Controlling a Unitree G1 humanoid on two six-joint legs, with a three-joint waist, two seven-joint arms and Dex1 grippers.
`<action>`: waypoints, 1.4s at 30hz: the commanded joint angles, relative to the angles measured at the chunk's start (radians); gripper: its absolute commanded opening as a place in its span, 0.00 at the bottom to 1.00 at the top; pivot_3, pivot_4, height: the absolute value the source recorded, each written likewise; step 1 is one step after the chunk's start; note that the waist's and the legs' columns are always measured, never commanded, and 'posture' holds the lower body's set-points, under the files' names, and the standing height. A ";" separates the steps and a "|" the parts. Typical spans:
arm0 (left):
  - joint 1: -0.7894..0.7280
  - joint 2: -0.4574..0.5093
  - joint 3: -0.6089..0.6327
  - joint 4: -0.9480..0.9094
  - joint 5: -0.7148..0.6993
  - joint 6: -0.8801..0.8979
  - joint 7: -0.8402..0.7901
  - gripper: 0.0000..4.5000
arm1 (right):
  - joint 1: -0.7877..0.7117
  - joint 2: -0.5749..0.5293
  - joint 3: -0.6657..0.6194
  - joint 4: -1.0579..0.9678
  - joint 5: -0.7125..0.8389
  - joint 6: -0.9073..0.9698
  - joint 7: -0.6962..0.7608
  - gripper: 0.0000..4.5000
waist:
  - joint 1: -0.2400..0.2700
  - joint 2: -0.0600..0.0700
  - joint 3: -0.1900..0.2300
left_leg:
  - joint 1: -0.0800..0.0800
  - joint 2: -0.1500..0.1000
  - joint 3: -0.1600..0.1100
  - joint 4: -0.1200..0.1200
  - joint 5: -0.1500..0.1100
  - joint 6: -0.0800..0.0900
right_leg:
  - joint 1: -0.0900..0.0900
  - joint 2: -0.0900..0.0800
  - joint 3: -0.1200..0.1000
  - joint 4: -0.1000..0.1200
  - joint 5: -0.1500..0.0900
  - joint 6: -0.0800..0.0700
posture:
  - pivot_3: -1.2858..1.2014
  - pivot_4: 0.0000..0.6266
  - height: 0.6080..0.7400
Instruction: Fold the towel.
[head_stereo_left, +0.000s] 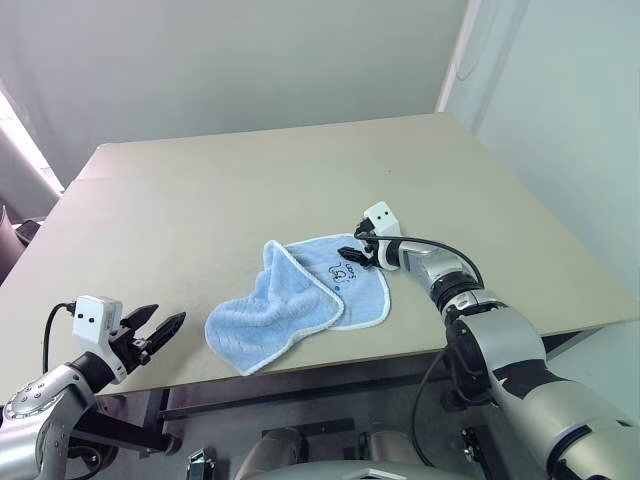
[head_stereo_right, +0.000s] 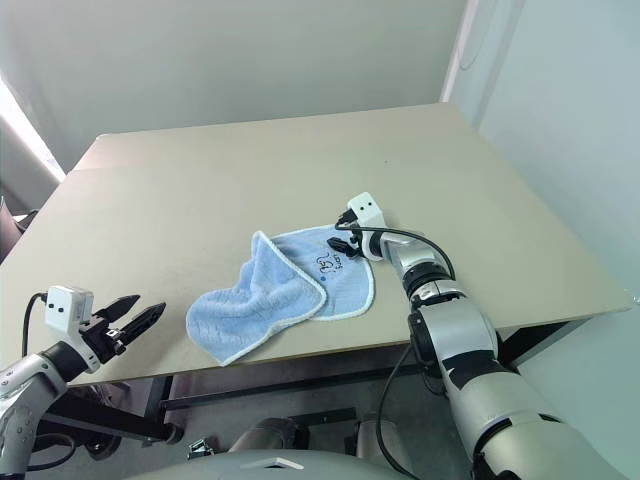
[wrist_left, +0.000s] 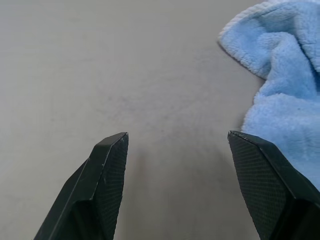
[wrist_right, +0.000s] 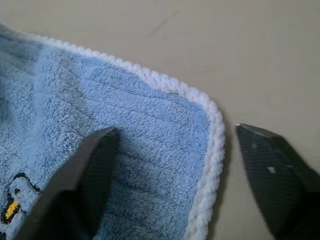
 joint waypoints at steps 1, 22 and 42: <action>-0.001 0.006 0.017 -0.043 -0.010 -0.016 0.005 0.75 | -0.033 0.023 -0.004 0.011 -0.015 0.002 -0.008 0.54 | -0.001 0.000 0.000 | 0.000 0.001 0.000 0.000 0.000 0.000 | 0.000 0.001 0.000 0.000 0.000 -0.001 | 0.52 0.00 1.00; -0.198 0.050 -0.407 -0.391 0.014 0.129 0.059 0.75 | -0.076 0.044 -0.048 -0.001 -0.009 0.009 -0.094 0.01 | -0.002 0.001 0.001 | 0.000 0.008 0.002 0.000 0.001 -0.005 | -0.001 0.008 0.001 0.000 0.003 -0.005 | 0.52 0.00 1.00; -0.576 -0.181 -0.839 0.019 0.282 0.183 0.019 0.75 | -0.091 0.058 -0.087 -0.018 0.012 0.023 -0.136 0.01 | -0.003 0.001 0.000 | -0.001 0.008 0.002 0.000 0.002 -0.006 | -0.002 0.009 0.001 0.000 0.006 -0.001 | 0.52 0.00 1.00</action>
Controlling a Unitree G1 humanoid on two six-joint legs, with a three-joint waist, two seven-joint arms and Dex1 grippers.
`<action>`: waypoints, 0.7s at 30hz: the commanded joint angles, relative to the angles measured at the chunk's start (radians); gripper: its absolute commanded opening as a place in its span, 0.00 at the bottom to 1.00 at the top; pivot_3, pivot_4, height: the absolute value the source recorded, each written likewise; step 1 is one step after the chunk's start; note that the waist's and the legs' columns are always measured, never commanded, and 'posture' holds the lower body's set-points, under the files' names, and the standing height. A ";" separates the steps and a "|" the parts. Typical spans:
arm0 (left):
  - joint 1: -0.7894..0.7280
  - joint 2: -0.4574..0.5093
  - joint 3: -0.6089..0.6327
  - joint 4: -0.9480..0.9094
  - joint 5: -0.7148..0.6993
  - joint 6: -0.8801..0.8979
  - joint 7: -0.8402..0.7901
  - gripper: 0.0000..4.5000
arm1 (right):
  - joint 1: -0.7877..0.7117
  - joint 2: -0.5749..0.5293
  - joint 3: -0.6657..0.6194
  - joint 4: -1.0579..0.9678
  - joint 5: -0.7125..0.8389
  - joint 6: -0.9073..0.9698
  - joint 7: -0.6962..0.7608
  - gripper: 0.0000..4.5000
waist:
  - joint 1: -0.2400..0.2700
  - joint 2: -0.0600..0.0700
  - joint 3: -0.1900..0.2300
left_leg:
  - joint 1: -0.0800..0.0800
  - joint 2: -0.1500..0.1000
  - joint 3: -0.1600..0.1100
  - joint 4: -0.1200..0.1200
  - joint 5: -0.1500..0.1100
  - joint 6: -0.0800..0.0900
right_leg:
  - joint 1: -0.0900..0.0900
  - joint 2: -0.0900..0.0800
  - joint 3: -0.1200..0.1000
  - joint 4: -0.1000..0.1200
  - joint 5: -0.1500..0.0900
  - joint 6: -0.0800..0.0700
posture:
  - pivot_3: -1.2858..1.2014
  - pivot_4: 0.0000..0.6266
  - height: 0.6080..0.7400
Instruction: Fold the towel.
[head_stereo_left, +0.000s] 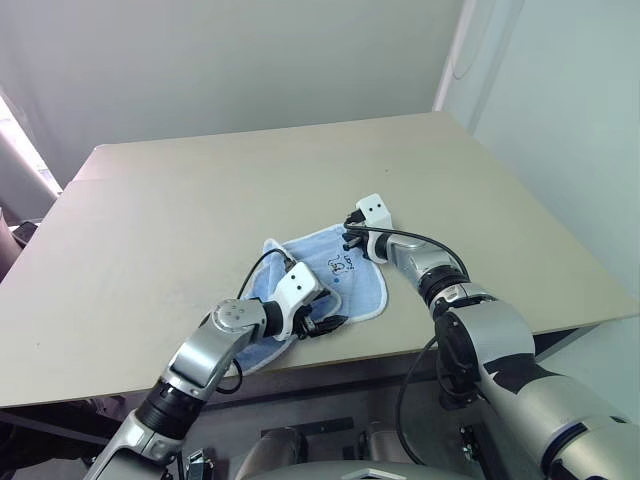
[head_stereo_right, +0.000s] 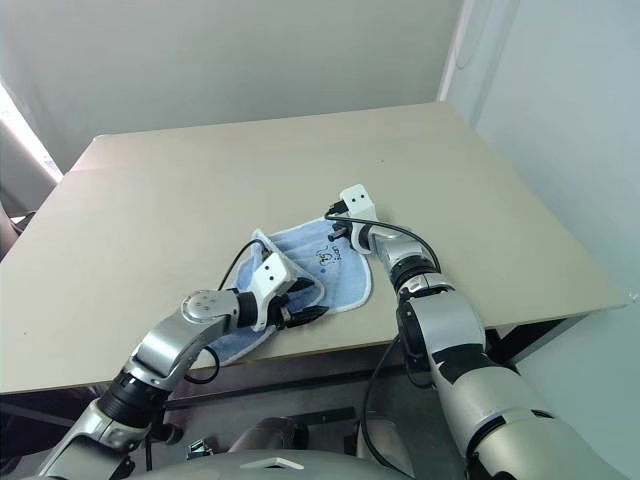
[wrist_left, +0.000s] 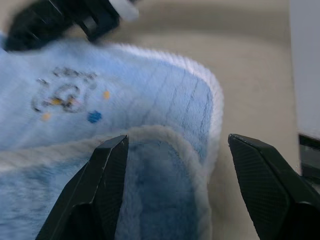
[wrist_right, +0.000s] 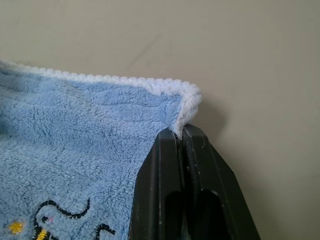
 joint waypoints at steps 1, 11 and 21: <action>-0.028 -0.012 0.004 -0.010 -0.002 0.039 -0.009 0.75 | -0.044 0.005 -0.018 -0.039 0.012 -0.003 -0.009 0.01 | -0.001 0.000 0.000 | 0.000 0.000 0.000 0.000 0.000 0.000 | 0.000 0.000 0.000 0.000 0.000 0.000 | 0.52 0.00 1.00; -0.004 0.018 0.095 -0.073 -0.062 0.090 -0.046 0.41 | -0.045 0.004 -0.030 -0.035 0.008 -0.007 -0.019 0.00 | -0.018 0.000 0.000 | 0.000 0.000 0.000 0.000 0.000 0.000 | 0.000 0.000 0.000 0.000 0.000 0.000 | 0.52 0.00 1.00; 0.041 0.007 0.143 -0.095 -0.087 0.102 -0.015 0.01 | -0.041 0.007 -0.021 -0.033 -0.002 -0.017 -0.025 0.00 | -0.022 0.000 0.000 | 0.000 0.000 -0.001 0.000 0.000 0.000 | 0.000 0.000 0.000 0.000 0.000 0.000 | 0.52 0.00 1.00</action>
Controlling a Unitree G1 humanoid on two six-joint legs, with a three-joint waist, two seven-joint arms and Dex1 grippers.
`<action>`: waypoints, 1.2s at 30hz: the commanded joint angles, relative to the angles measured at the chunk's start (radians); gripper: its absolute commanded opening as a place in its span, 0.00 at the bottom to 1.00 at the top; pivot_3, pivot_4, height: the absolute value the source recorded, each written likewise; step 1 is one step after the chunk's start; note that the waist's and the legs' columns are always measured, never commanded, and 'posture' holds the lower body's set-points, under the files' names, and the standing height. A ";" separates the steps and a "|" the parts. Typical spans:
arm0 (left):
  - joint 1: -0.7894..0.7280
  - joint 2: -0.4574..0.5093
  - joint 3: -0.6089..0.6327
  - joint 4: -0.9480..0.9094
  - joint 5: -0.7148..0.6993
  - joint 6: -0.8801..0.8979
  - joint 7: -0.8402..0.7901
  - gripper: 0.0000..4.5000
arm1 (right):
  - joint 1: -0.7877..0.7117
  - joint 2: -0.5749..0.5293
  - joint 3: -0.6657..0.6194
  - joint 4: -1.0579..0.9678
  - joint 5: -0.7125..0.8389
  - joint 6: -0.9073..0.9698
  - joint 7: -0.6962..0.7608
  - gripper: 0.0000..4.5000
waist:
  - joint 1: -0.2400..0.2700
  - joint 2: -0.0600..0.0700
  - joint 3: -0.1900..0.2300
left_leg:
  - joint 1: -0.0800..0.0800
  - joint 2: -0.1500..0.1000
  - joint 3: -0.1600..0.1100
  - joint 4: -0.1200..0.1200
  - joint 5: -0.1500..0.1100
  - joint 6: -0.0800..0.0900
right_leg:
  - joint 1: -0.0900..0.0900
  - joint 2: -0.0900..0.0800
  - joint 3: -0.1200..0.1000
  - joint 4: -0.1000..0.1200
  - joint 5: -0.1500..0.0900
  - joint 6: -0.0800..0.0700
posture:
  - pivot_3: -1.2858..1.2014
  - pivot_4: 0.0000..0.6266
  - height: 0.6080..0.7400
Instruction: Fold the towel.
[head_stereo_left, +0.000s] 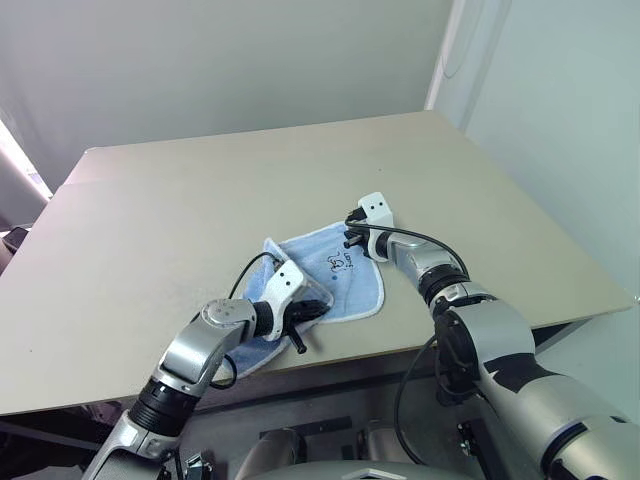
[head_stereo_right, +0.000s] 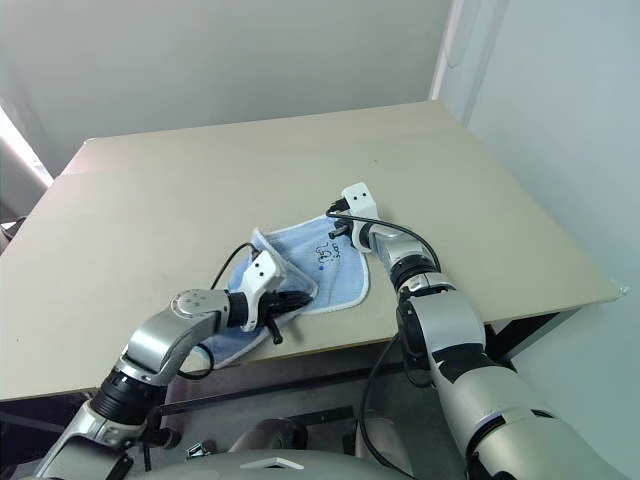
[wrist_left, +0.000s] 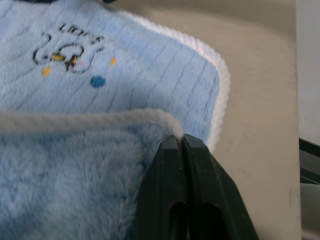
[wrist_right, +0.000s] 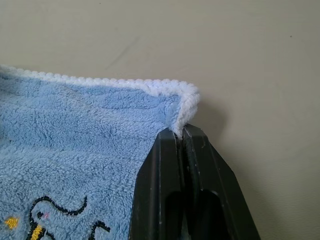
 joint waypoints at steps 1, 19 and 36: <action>0.000 -0.009 0.070 -0.052 -0.041 0.006 0.015 0.01 | -0.039 0.007 -0.004 -0.034 0.000 -0.019 -0.004 0.00 | 0.000 0.000 0.000 | 0.000 0.000 0.000 0.000 0.000 0.000 | 0.000 0.000 0.000 0.000 0.000 0.000 | 0.52 0.00 1.00; -0.125 0.280 0.708 0.259 -0.085 -0.203 0.195 0.01 | -0.125 -0.044 -0.236 -0.048 0.198 -0.124 0.004 0.00 | -0.006 0.000 0.000 | 0.000 0.001 -0.001 0.000 0.001 -0.002 | 0.000 0.001 -0.001 0.000 0.001 -0.002 | 0.52 0.00 1.00; -0.842 0.265 0.501 1.397 0.275 -1.119 0.428 0.01 | -0.271 -0.131 -0.321 -0.011 0.211 -0.409 -0.113 0.00 | -0.026 -0.004 0.000 | -0.004 0.000 0.000 -0.003 0.002 -0.003 | -0.005 -0.001 0.000 -0.001 0.005 0.004 | 0.52 0.00 1.00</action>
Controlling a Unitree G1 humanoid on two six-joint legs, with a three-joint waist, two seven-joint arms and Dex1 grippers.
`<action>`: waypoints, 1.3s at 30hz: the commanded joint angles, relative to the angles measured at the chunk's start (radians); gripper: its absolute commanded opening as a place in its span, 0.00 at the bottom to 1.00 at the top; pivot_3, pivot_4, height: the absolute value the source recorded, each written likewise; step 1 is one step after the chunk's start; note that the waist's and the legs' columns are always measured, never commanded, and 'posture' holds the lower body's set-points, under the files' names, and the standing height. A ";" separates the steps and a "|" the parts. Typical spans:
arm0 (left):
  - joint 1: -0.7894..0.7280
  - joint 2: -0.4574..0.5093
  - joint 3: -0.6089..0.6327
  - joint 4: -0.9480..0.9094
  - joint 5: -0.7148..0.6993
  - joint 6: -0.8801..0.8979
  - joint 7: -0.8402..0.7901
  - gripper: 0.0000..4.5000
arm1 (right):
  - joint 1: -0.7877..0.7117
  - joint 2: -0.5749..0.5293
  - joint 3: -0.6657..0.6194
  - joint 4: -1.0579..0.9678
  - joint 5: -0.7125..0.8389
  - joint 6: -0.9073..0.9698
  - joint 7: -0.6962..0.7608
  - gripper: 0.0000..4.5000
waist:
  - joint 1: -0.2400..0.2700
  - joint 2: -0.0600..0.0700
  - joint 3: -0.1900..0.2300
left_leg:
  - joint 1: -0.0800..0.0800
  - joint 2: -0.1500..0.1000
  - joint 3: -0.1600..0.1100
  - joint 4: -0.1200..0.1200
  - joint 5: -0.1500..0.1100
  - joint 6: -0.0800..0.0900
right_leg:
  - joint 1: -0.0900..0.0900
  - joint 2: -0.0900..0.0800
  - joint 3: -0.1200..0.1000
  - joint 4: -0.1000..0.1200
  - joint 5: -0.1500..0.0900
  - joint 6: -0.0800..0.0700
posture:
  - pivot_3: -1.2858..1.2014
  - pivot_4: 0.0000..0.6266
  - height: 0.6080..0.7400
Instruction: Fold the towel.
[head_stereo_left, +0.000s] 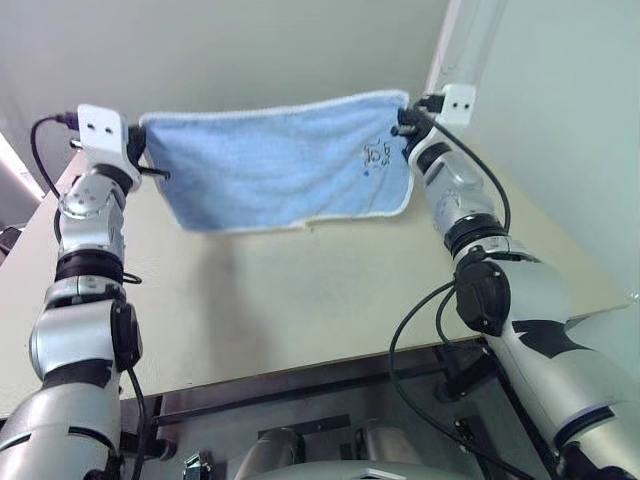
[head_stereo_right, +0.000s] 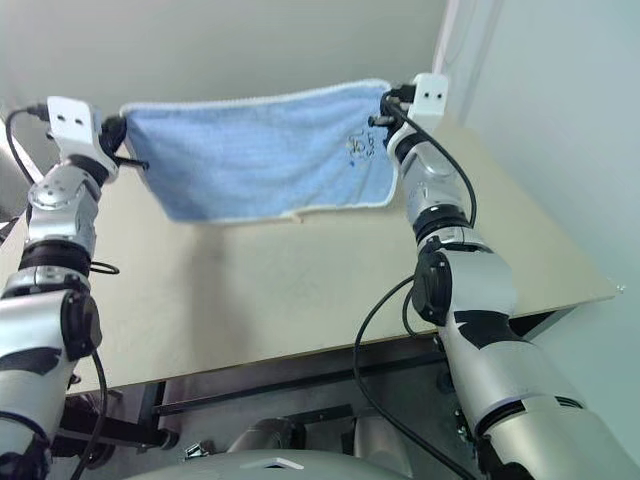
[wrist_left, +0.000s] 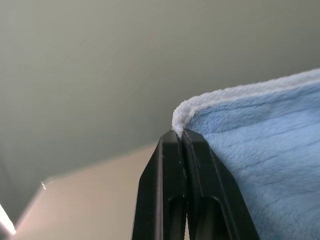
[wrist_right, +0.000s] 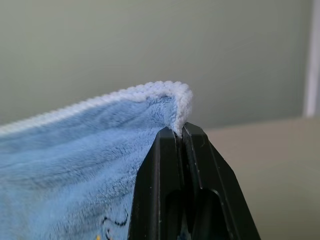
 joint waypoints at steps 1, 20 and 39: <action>-0.034 0.034 -0.007 0.055 0.038 -0.129 0.036 0.01 | -0.019 -0.017 -0.014 -0.020 0.016 -0.077 0.064 0.00 | -0.009 0.000 0.000 | 0.000 0.000 0.000 0.000 0.000 0.000 | 0.000 0.000 0.000 0.000 0.000 0.000 | 0.52 0.00 1.00; 0.707 0.157 0.202 -0.423 -0.257 -0.177 -0.378 0.01 | 0.854 -0.075 0.130 -1.017 0.374 0.329 0.773 0.00 | -0.021 0.001 -0.002 | 0.003 0.001 -0.001 0.004 0.000 0.001 | 0.003 0.001 0.000 0.003 0.001 0.001 | 0.52 0.00 1.00; 1.198 0.149 0.261 -0.912 -0.420 0.231 -0.575 0.01 | 1.185 -0.264 0.154 -1.283 0.473 0.616 0.755 0.00 | 0.055 0.006 0.001 | -0.001 0.038 0.040 0.007 -0.003 -0.003 | 0.012 -0.001 -0.017 -0.016 -0.006 -0.002 | 0.52 0.00 1.00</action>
